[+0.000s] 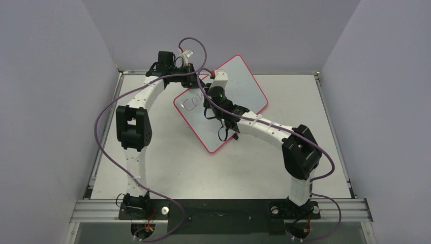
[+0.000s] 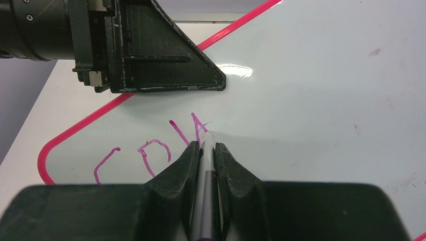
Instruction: Write a sentence on the whiteboard
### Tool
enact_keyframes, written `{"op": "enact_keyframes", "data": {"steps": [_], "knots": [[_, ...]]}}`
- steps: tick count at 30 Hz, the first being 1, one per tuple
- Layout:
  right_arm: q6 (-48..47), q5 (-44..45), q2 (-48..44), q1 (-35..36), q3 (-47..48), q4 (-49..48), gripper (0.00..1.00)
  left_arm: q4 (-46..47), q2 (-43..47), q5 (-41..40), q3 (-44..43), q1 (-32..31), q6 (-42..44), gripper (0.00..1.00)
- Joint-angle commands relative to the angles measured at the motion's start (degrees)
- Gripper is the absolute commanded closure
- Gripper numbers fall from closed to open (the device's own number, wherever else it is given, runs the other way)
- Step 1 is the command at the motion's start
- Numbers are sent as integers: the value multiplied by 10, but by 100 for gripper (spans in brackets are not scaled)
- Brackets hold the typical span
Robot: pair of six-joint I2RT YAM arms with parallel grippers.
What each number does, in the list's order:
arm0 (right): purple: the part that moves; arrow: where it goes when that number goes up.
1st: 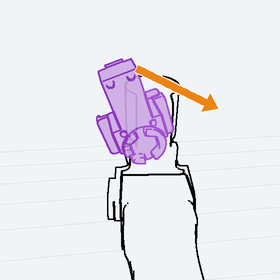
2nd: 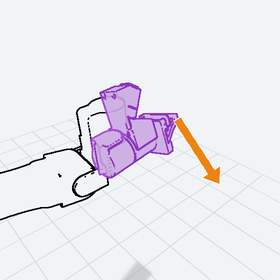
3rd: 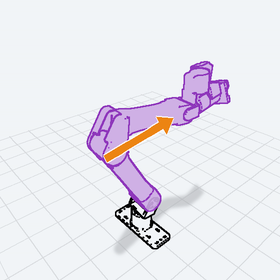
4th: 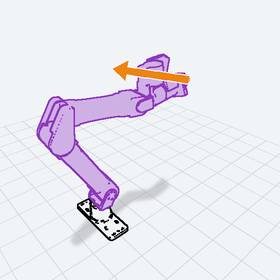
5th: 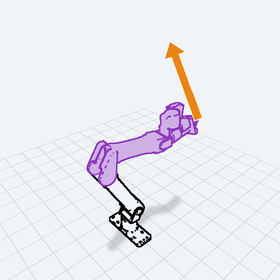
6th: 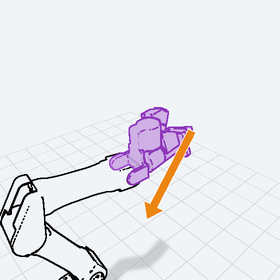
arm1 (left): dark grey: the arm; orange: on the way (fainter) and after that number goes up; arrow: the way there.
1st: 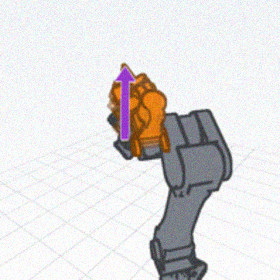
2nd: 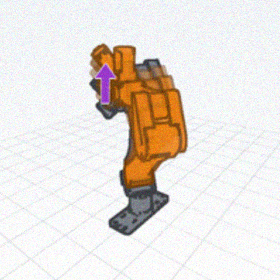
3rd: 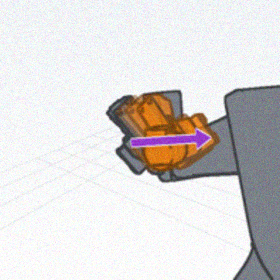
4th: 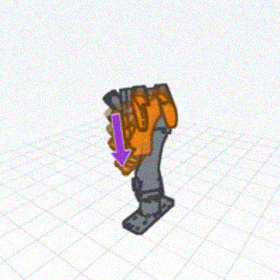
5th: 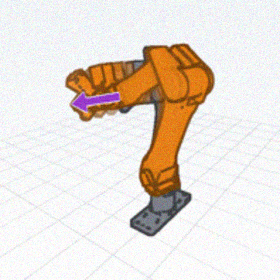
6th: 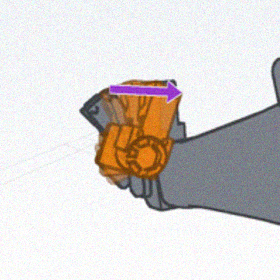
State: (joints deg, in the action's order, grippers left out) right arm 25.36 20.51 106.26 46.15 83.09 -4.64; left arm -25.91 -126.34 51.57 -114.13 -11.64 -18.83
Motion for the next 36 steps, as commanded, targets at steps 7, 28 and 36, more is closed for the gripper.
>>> {"op": "enact_keyframes", "data": {"steps": [7,28,36], "knots": [[6,5,-31,-1,-28,17,100,5,27,-18,3,-17,43,100],[-16,24,-37,-7,34,18,100,4,31,-18,6,-16,45,100],[-18,22,-18,-10,66,22,100,8,33,-16,10,-16,44,100]]}}
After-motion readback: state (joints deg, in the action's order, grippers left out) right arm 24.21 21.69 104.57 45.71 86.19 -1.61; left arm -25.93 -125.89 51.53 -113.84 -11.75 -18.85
